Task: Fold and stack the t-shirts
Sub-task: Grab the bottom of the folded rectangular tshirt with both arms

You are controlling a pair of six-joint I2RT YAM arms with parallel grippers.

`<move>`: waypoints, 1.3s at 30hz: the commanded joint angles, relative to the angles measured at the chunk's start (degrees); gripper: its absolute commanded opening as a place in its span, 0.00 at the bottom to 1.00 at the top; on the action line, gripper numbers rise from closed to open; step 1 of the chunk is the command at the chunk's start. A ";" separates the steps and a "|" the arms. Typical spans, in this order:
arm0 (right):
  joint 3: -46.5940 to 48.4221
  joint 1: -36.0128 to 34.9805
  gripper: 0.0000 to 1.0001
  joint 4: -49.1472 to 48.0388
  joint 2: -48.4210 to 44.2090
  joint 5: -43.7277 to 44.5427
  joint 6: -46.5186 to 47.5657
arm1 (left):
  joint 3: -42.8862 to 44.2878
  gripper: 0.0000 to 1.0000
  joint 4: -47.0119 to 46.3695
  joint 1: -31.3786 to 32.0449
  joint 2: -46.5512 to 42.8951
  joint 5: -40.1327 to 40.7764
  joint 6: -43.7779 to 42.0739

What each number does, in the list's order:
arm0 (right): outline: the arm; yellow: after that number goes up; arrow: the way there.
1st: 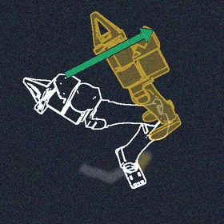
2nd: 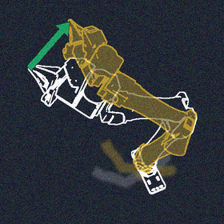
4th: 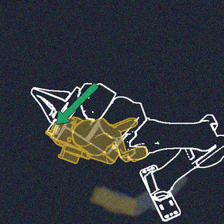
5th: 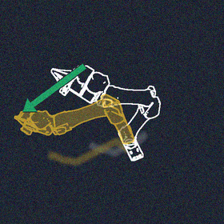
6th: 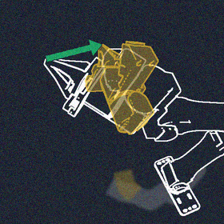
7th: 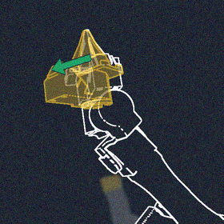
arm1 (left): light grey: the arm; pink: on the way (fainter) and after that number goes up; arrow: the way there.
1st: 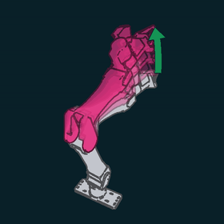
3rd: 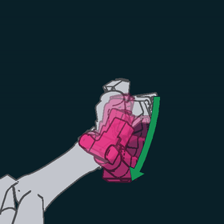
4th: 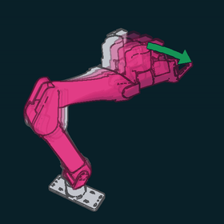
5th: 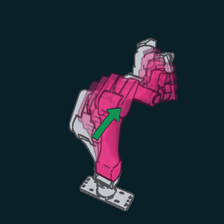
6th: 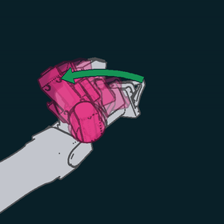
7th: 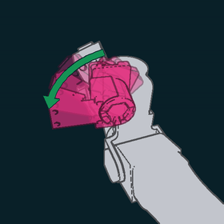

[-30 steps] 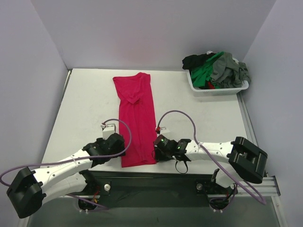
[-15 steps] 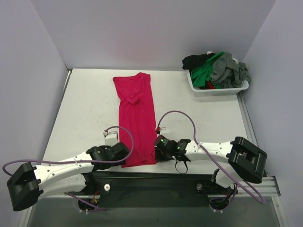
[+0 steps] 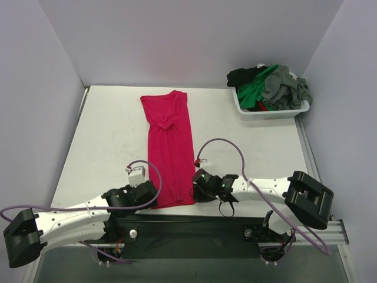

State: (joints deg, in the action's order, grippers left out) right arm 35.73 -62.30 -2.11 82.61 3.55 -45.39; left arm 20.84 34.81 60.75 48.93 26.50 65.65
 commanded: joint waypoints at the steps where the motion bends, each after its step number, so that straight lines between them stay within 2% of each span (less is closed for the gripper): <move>1: -1.89 -0.01 0.23 3.95 -0.17 1.28 -0.58 | -2.82 0.64 -3.87 0.42 0.82 -4.88 1.85; 7: -1.80 -0.01 0.23 3.95 -0.43 1.55 -0.84 | -4.58 0.55 -7.21 0.42 1.87 -6.90 1.68; 13: -1.71 -0.10 0.22 3.95 -0.34 1.46 -1.11 | -5.02 0.43 -4.75 0.42 2.05 -6.29 2.29; 15: -1.62 -0.10 0.19 4.04 -0.34 1.55 -1.28 | -5.02 0.39 -4.22 0.42 2.05 -6.37 2.38; 19: -1.71 -0.10 0.07 4.39 -0.34 1.63 -1.55 | -5.28 0.27 -2.56 0.42 1.96 -5.94 2.56; 20: -1.80 -0.19 0.06 4.39 -0.52 1.63 -1.55 | -5.28 0.19 -2.12 0.42 1.70 -5.85 2.56; 22: -1.97 -0.19 0.01 4.66 -0.96 1.81 -1.90 | -5.28 0.10 -1.33 0.42 1.44 -5.50 2.73; 23: -2.06 -0.36 0.00 4.66 -1.22 2.07 -1.99 | -5.37 0.01 -1.15 0.42 1.17 -5.50 2.73; 39: -2.94 -2.03 0.00 7.21 -4.21 4.88 -3.74 | -4.67 0.00 0.53 1.47 -1.64 -5.32 2.21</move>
State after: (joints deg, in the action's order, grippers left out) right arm 33.71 -63.55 0.21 79.88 5.87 -48.40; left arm 17.45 28.67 61.36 46.98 22.44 68.38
